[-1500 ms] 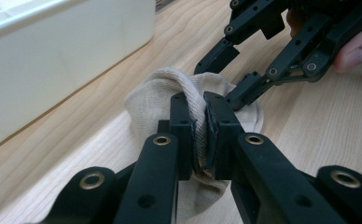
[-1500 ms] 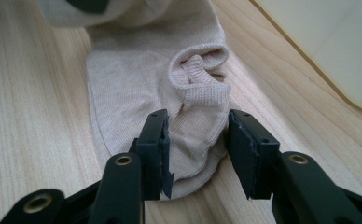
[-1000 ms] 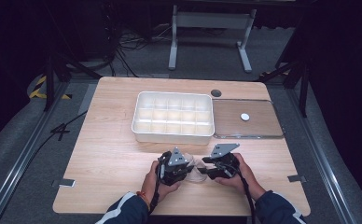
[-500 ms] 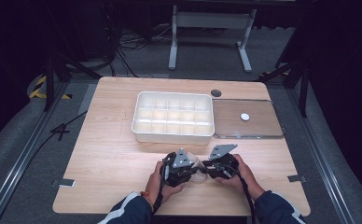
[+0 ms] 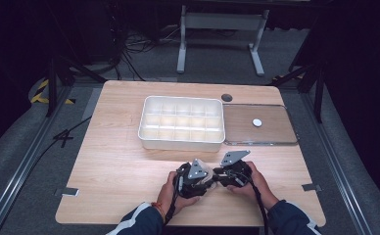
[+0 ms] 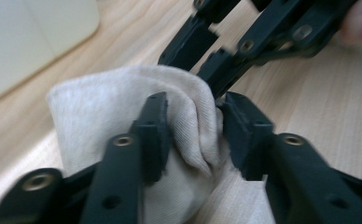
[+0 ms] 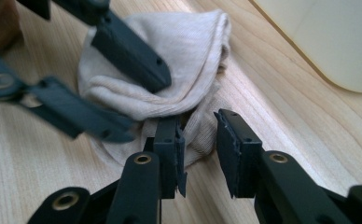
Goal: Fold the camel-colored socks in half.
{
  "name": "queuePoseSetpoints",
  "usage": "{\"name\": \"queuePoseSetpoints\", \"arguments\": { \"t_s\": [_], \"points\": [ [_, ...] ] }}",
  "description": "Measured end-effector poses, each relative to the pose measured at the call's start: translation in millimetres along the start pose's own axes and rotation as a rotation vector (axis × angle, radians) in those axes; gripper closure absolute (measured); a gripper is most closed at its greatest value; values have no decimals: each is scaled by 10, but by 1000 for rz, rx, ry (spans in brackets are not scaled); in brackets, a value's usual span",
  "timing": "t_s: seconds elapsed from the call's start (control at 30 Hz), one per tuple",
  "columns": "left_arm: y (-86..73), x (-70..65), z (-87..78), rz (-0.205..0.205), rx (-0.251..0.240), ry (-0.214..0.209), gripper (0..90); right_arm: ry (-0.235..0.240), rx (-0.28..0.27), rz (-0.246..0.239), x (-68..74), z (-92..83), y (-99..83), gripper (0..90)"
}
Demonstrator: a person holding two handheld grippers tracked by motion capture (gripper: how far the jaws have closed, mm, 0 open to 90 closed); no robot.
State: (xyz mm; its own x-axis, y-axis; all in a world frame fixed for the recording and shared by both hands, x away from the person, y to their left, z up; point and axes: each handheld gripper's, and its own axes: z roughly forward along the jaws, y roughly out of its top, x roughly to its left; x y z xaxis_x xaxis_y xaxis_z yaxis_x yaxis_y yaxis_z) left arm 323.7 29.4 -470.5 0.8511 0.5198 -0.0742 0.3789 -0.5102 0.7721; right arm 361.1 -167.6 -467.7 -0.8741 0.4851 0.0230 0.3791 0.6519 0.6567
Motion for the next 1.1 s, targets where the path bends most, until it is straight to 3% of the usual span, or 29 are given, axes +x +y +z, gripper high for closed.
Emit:
{"name": "queuePoseSetpoints", "arguments": {
  "t_s": [0.03,0.2,0.27,0.37,0.43,0.57,0.77,0.97,1.03,1.1],
  "points": [
    [37,14,-60,18,-17,-11,567,1,3,-7,2,0,3,701],
    [151,88,-402,8,-88,-75,501,9,-3,0,-5,-2,-7,705],
    [168,126,-555,21,-100,-58,564,8,0,-4,-2,-2,-4,709],
    [127,197,-690,34,-73,-19,718,12,-2,-10,1,-1,-4,729],
    [14,273,-675,27,-36,-23,764,13,-4,-9,2,0,-5,733],
    [-123,290,-502,48,37,-1,777,6,-7,-14,8,0,-8,725],
    [-206,306,-315,63,87,9,770,13,-29,-32,20,-39,10,676],
    [-229,309,-277,50,80,7,768,-13,-162,-32,46,-260,98,723],
    [-231,303,-268,50,81,9,768,-10,-227,-47,116,-329,159,745],
    [-229,294,-262,54,81,15,769,-2,-247,-63,194,-325,201,760]
  ]
}}
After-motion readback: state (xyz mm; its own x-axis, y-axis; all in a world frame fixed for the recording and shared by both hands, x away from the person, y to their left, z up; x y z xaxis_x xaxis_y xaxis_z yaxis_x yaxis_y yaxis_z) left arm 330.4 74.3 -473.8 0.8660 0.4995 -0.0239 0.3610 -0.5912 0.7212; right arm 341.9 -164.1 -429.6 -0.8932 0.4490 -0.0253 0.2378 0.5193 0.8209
